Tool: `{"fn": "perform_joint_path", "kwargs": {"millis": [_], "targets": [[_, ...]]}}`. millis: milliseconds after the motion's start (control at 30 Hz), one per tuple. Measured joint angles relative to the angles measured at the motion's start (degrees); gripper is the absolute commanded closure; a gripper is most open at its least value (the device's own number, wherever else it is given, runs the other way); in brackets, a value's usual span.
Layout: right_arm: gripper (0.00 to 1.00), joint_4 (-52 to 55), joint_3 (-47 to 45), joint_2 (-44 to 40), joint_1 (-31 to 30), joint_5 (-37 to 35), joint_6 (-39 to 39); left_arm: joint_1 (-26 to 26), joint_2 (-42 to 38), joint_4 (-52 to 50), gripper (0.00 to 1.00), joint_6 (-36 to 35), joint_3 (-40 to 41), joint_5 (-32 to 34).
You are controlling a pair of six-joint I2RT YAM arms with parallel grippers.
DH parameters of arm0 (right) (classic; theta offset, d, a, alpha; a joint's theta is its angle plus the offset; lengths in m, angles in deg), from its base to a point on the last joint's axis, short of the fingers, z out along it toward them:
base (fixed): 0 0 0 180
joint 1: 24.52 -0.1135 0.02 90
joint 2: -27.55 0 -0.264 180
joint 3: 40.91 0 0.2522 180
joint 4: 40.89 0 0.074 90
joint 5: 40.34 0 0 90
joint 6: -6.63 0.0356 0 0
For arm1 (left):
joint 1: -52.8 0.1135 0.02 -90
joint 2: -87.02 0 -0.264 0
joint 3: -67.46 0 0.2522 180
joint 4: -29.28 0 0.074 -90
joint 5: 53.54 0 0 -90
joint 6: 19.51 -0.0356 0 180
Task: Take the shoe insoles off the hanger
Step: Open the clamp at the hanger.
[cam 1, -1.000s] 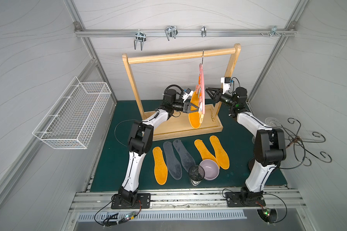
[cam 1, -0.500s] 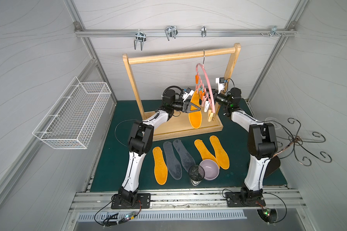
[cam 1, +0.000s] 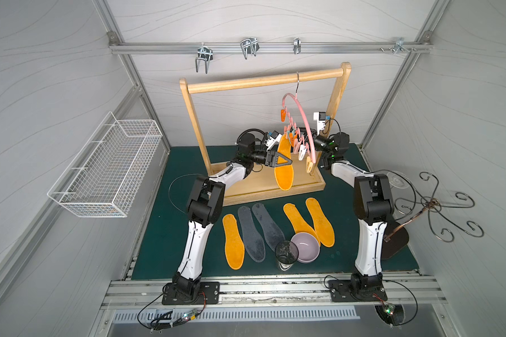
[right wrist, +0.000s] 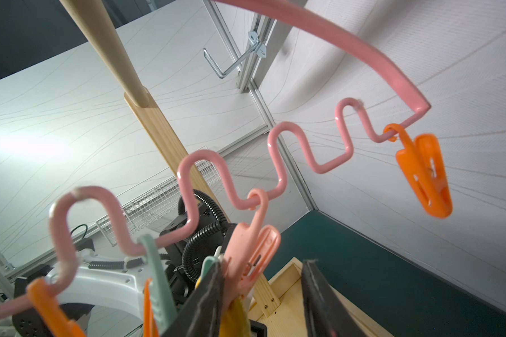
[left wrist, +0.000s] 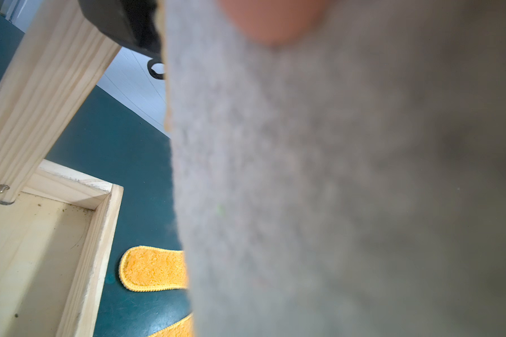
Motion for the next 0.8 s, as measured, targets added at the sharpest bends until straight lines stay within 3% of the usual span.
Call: {"fn": "perform_joint_path", "kwargs": {"millis": [800], "targets": [[0.45,-4.42,11.56,6.12,-0.74,8.83,18.08,0.02,0.0,1.36,0.95,1.49,0.0,-1.42]]}}
